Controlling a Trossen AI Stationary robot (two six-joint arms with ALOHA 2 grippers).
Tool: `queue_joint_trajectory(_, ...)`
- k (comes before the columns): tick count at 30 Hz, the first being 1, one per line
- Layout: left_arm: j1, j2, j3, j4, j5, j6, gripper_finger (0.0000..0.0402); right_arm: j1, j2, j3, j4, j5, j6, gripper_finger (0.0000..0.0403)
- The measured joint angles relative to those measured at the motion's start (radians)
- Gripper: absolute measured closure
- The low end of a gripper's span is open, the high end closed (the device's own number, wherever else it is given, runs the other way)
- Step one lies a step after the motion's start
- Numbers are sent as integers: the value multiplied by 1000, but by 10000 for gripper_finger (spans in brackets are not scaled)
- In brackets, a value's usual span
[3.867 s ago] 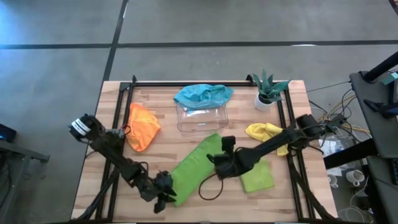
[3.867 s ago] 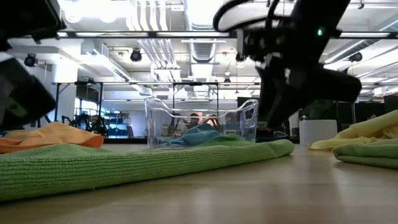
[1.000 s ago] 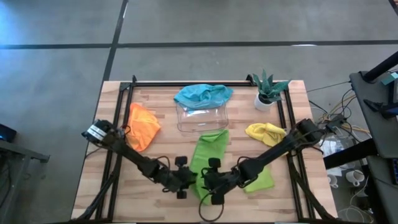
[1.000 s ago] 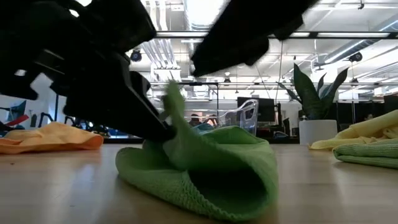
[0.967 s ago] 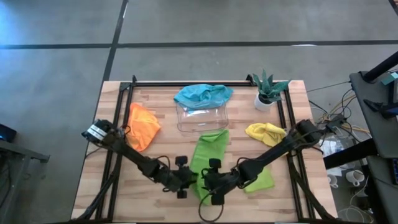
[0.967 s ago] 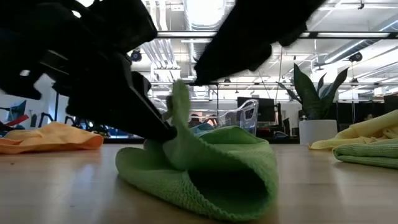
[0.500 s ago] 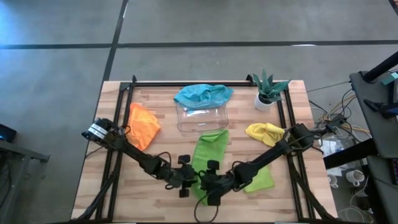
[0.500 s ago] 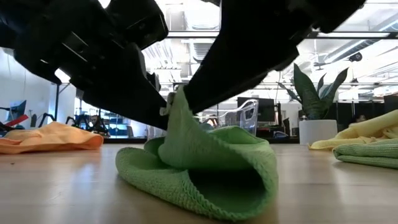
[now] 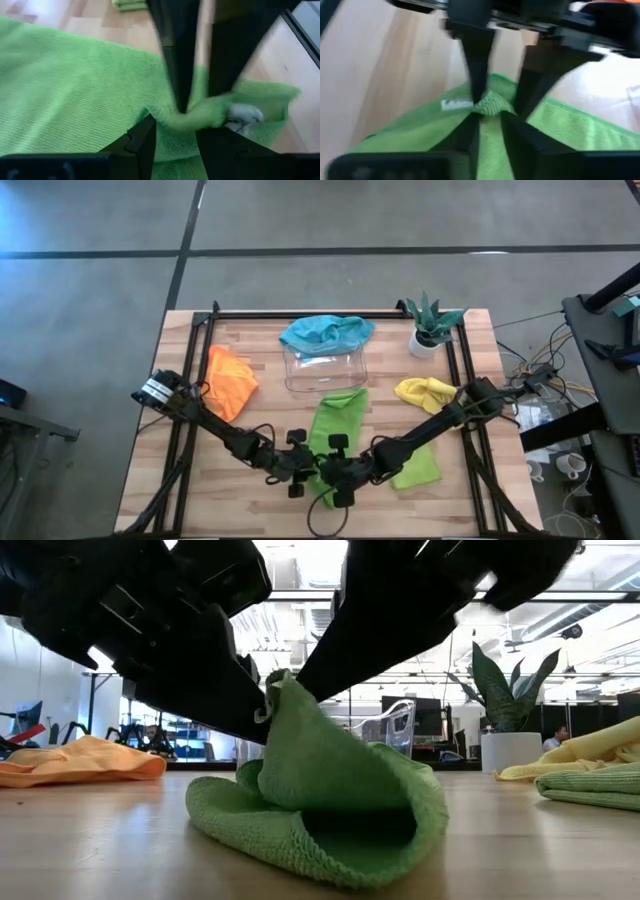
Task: Fold microfiber towels
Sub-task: Fold the green microfiber cloth
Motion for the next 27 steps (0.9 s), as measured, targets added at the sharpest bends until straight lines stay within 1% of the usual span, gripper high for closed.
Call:
queue_joint_trajectory(2,0,-5,-1,-12,27,-1,281,0,0,0,0,0,0,372)
queue_joint_trajectory(3,0,-10,-1,-19,49,-3,281,0,0,0,0,0,-2,383)
queue_joint_trajectory(7,-5,-59,3,-137,166,-36,281,3,0,0,-11,-1,-1,392)
queue_joint_trajectory(8,-11,-74,2,-169,181,-54,281,2,0,0,-20,0,0,393)
queue_joint_trajectory(10,-18,-91,-3,-198,172,-59,281,1,0,-1,-32,0,0,394)
queue_joint_trajectory(13,-18,-87,-11,-199,84,-60,281,-3,0,-1,-36,0,1,394)
queue_joint_trajectory(14,-11,-77,-11,-190,69,-61,281,-3,0,-1,-40,0,3,394)
queue_joint_trajectory(17,9,-60,-11,-179,83,-63,281,-5,0,-1,-56,0,7,394)
queue_joint_trajectory(19,17,-56,-10,-171,155,-63,281,-5,0,-1,-66,0,8,394)
queue_joint_trajectory(22,19,-56,-11,-170,334,-62,281,-5,0,-1,-98,0,8,394)
queue_joint_trajectory(23,18,-56,-11,-170,376,-62,281,-5,0,-1,-104,0,8,394)
queue_joint_trajectory(25,18,-56,-11,-171,446,-63,281,-6,0,-1,-107,0,8,394)
queue_joint_trajectory(27,19,-56,-11,-178,491,-90,281,-7,0,-1,-108,0,8,394)
